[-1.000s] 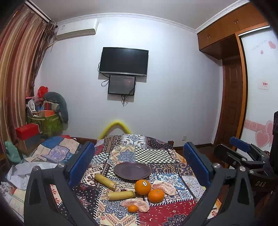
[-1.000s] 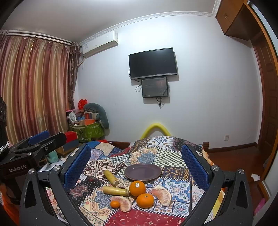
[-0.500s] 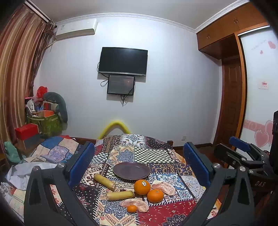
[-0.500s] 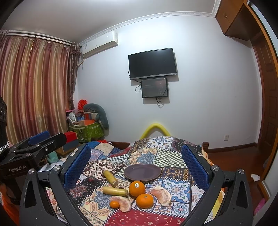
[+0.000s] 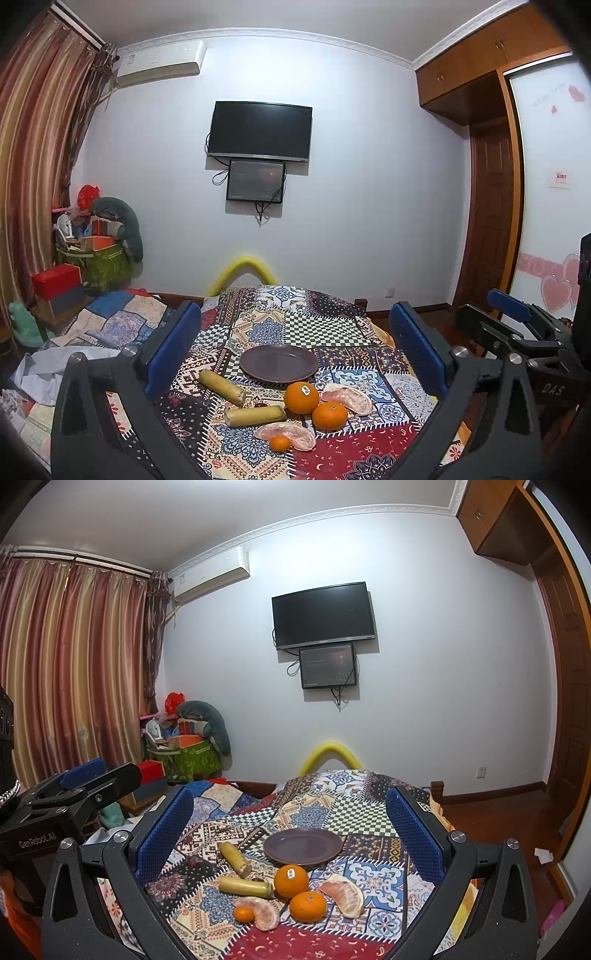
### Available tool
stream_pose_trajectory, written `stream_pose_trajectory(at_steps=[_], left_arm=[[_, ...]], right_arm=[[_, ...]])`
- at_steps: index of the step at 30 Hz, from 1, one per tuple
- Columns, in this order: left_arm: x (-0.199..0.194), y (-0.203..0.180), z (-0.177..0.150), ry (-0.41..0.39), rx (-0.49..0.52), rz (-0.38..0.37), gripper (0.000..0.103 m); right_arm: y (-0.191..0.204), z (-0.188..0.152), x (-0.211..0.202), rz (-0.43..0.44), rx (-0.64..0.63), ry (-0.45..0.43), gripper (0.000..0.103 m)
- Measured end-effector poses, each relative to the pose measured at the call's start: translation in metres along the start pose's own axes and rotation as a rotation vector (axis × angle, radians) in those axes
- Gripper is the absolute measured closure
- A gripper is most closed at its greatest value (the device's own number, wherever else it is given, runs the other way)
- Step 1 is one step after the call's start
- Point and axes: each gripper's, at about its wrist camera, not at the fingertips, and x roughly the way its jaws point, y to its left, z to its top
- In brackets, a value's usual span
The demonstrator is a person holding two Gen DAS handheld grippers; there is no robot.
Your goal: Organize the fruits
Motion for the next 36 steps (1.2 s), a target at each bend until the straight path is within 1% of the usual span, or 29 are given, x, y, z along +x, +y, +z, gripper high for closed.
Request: stream_pose_trajectory(at_steps=[24,31,36], left_arm=[[0.005,-0.002,-0.002,0.009,0.007,-0.001,0.0],[0.024,0.004,-0.011,0.056,0.005,-0.007,0.0],[0.052,0.004,-0.023,0.122,0.018,0.003,0.0]], right_arm=[[-0.001,-0.004,0.005,-0.004,0.007,0.014,0.0],[-0.009,-0.012,0.017,-0.032,0.009,0.052,0.0],[-0.026,-0.026,0.036,-0.074,0.009,0.115,0.0]])
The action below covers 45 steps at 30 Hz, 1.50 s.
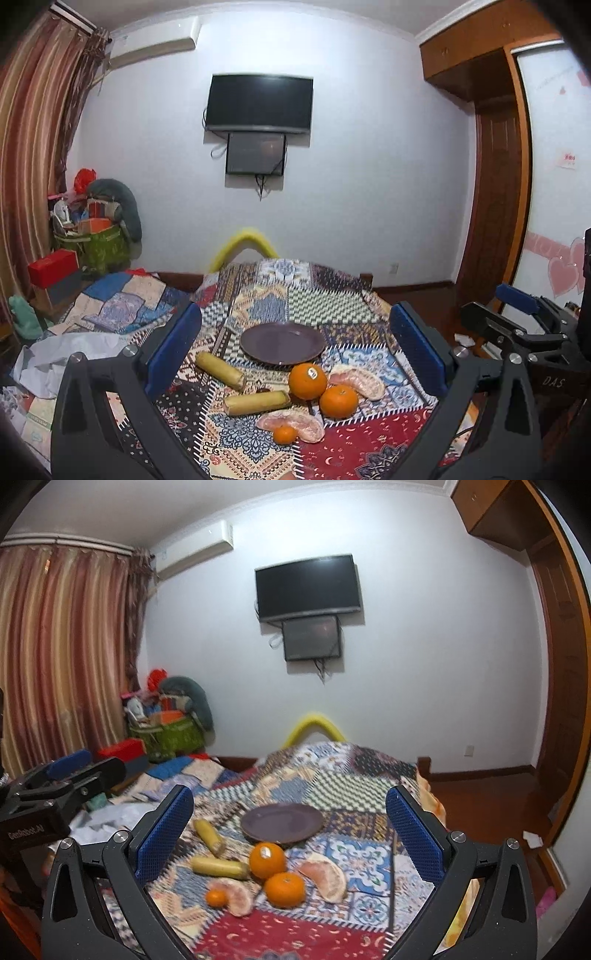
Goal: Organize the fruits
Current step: 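Grasp the Dole-sticker orange with the left tool while the right tool grasps a pomelo wedge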
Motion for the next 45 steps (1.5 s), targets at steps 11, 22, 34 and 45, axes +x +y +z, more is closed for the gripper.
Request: stream_pose_trajectory(at_steps=[11,22,34,45], left_arm=[[0.077,0.002,-0.031,0.181,0.011,-0.003,0.0],[0.167,0.007,-0.081,0.421,-0.017,-0.046,0.015],[0.236,0.0,-0.115,0.577,-0.043,-0.12,0.021],[0.264,-0.003,-0.134,0.654,-0.054,-0.149,0.031]], right_arm=[[-0.036,-0.035,0.057,-0.097,-0.018,0.189,0.0],[-0.074,-0.077,0.121,-0.046,0.034,0.418,0.0],[-0.086,-0.106,0.184,0.08,0.006,0.592,0.023],[-0.076,-0.122,0.207,0.162,-0.045,0.668,0.038]])
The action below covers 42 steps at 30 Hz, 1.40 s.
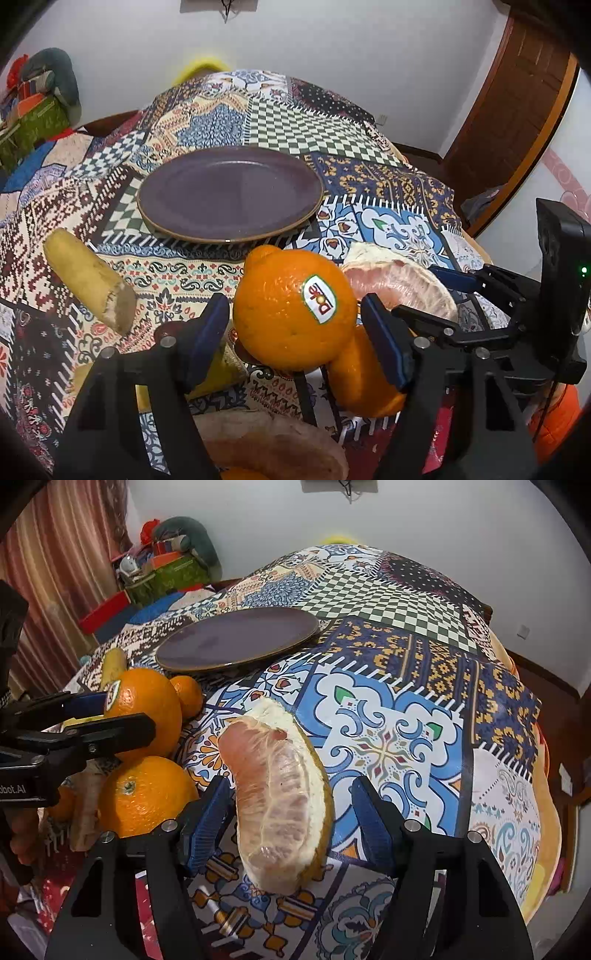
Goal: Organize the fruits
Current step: 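Grasp the Dole-sticker orange with the left tool while the right tool grasps a pomelo wedge, then carry the orange with the left tool onto the dark plate while the right tool sets the pomelo wedge there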
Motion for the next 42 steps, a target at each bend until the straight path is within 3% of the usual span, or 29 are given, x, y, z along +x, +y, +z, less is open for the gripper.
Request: stream_pose_trajectory(at_steps=[3,7,16,22,32,42], left_arm=[[0.004,-0.001,-0.001,0.002,-0.001,-0.001,0.034],[0.004,-0.003,-0.002,-0.012,0.018,0.014,0.034],[-0.002,0.001,0.0,-0.013,0.006,0.002,0.035],[-0.022,0.005,0.005,-0.061,-0.009,0.002,0.036],[-0.058,0.034,0.036,-0.174,-0.043,0.048,0.036],[-0.06,0.062,0.069,-0.225,-0.064,0.089,0.036]], right_arm=[[0.004,0.0,0.004,-0.031,-0.035,0.002,0.041],[0.003,0.001,0.003,-0.019,-0.04,-0.008,0.054],[0.005,0.005,-0.006,-0.029,-0.013,-0.038,0.056],[0.007,0.014,-0.02,-0.038,-0.008,-0.085,0.056],[0.011,0.047,-0.037,-0.05,-0.009,-0.184,0.056],[0.017,0.091,-0.036,-0.052,-0.03,-0.277,0.056]])
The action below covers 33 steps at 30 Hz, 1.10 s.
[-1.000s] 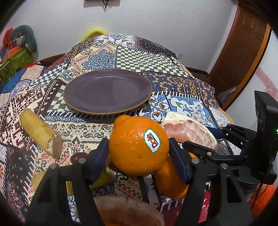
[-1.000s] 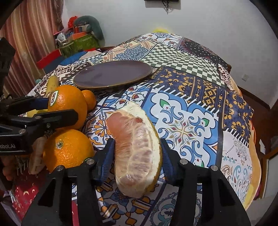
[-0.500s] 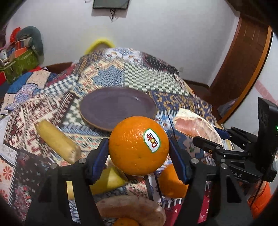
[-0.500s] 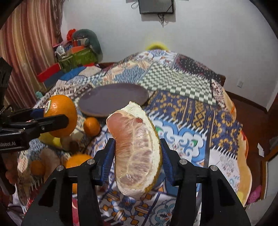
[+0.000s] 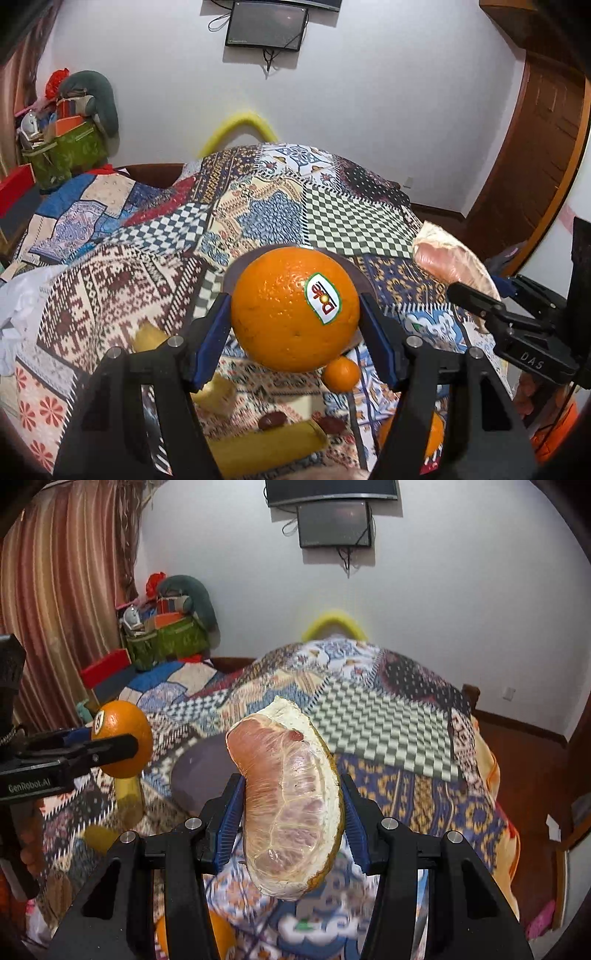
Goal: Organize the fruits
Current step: 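Carry the orange with the left tool onto the dark plate while the right tool sets the pomelo wedge there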
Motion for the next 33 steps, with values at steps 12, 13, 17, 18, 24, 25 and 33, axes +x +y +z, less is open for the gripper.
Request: stream_pose_trajectory(at_steps=[12,13,17,18,24,25,33], left_arm=[[0.046,0.011,0.019,0.032,0.011,0.046,0.036],[0.051,0.012,0.019,0.04,0.008,0.046,0.036],[0.074,0.016,0.019,0.083,0.005,0.052,0.036],[0.08,0.016,0.019,0.092,0.011,0.059,0.036],[0.111,0.022,0.02,0.159,0.001,0.046,0.036],[0.116,0.022,0.02,0.172,0.001,0.041,0.036],[0.148,0.021,0.02,0.265,0.002,0.023,0.036]], right_arm=[[0.007,0.023,0.048,-0.028,-0.037,0.008,0.056],[0.005,0.024,0.055,-0.025,-0.034,0.02,0.056],[0.001,0.022,0.078,-0.021,-0.032,0.07,0.056],[0.0,0.022,0.082,-0.019,-0.035,0.081,0.056],[0.003,0.016,0.106,0.005,-0.072,0.154,0.056],[0.002,0.016,0.11,0.012,-0.073,0.167,0.056],[0.002,0.012,0.133,0.022,-0.089,0.251,0.056]])
